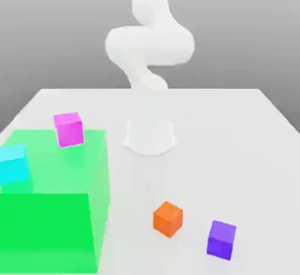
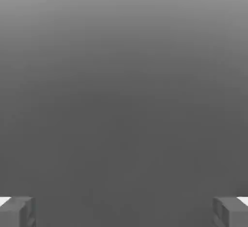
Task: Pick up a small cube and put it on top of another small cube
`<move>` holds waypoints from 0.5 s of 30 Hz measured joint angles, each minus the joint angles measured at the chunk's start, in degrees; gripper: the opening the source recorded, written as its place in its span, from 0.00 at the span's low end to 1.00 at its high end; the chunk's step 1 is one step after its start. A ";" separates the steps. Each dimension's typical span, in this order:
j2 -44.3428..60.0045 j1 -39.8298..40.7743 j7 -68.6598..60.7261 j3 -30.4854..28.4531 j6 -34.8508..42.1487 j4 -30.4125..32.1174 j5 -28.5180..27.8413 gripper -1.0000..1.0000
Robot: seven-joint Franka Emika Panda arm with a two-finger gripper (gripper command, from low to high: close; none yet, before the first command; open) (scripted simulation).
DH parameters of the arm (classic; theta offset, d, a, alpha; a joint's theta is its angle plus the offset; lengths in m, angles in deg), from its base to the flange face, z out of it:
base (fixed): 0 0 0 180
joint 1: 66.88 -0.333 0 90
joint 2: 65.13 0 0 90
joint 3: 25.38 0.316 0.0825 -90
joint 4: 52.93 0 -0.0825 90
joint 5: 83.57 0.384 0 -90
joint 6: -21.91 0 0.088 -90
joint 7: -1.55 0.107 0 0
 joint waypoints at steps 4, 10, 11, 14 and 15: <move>8.58 2.01 7.04 4.49 -3.75 2.09 -1.56 0.50; 21.02 4.09 17.86 10.39 -9.12 5.10 -4.72 0.50; 23.11 4.33 19.72 11.26 -10.01 5.60 -5.33 0.50; 29.39 4.66 25.39 13.47 -12.65 7.09 -7.29 0.50; 31.50 4.60 27.29 14.03 -13.53 7.59 -7.95 0.50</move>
